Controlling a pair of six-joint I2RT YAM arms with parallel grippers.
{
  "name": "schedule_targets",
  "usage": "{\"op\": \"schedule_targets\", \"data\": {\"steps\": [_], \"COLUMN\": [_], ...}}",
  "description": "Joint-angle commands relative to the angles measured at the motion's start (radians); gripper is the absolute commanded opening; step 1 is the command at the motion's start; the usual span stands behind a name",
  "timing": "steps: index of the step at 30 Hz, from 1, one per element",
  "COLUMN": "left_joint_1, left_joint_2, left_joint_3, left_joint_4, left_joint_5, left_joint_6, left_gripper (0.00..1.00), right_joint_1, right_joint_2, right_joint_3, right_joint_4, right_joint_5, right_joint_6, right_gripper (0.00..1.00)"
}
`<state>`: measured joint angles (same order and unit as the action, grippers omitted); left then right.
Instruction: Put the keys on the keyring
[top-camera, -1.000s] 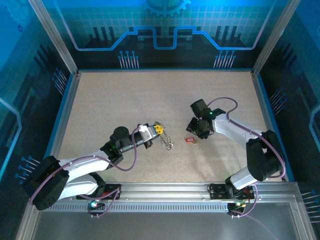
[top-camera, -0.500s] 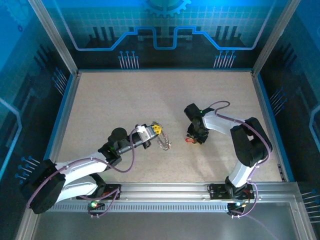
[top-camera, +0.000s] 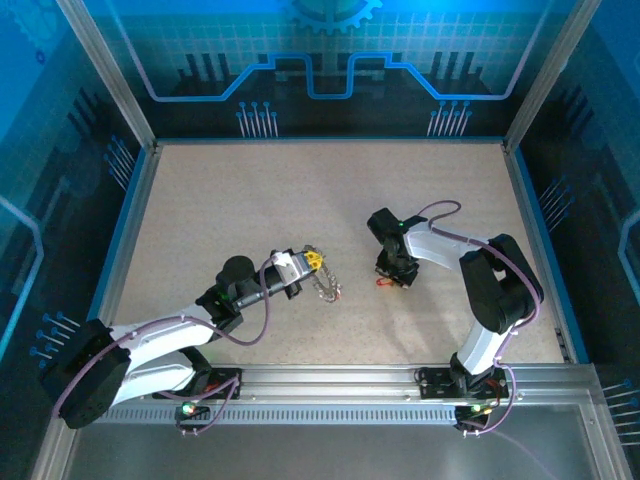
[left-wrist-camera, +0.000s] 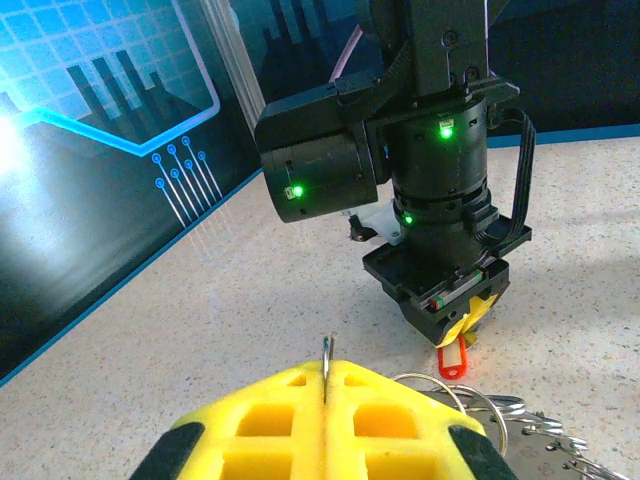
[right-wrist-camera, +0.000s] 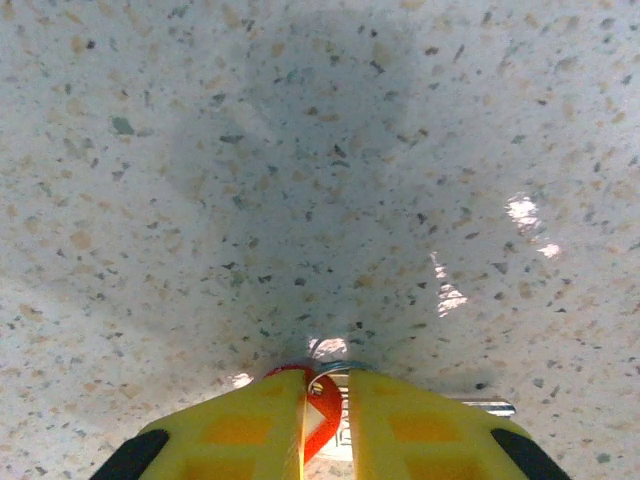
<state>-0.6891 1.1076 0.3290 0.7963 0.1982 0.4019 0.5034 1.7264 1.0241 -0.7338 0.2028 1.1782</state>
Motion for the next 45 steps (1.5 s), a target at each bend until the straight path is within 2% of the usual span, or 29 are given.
{"op": "schedule_targets", "data": {"steps": [1,8,11,13,19,23,29,33,38,45], "left_joint_1": [0.009,0.01,0.009,0.011,0.01,0.01,0.01,0.01,0.01,0.011], "left_joint_2": [-0.011,-0.017,-0.025,-0.027,-0.041,-0.062,-0.06,-0.059,-0.09,-0.112], "left_joint_3": [0.013,0.016,0.016,0.015,0.007,0.001,-0.001,-0.002,-0.009,-0.022], "left_joint_4": [0.038,0.032,0.023,0.02,0.011,0.003,0.002,0.006,-0.003,-0.017], "left_joint_5": [0.001,0.0,0.003,-0.003,-0.003,-0.011,-0.011,-0.003,-0.006,-0.015], "left_joint_6": [0.019,0.018,0.016,0.023,0.018,0.016,0.013,0.008,-0.001,-0.004], "left_gripper": [0.0,0.0,0.0,0.0,0.0,0.0,0.0,0.0,0.0,0.0], "right_joint_1": [0.015,0.018,0.016,0.008,-0.047,-0.101,-0.163,-0.199,-0.289,-0.293], "right_joint_2": [-0.014,-0.036,-0.064,-0.079,-0.133,-0.236,-0.305,-0.295,-0.298,-0.264], "right_joint_3": [0.002,0.026,0.02,0.008,-0.091,-0.218,-0.273,-0.27,-0.324,-0.338], "right_joint_4": [-0.05,-0.055,-0.061,-0.059,0.106,0.213,0.282,0.295,0.336,0.353], "right_joint_5": [0.04,0.074,0.086,0.071,-0.066,-0.136,-0.271,-0.333,-0.407,-0.451], "right_joint_6": [0.008,-0.074,-0.098,-0.122,-0.444,-0.579,-0.65,-0.697,-0.735,-0.76], "right_gripper": [0.17,0.17,0.26,0.28,0.32,0.31,0.3,0.35,0.33,0.28]}}
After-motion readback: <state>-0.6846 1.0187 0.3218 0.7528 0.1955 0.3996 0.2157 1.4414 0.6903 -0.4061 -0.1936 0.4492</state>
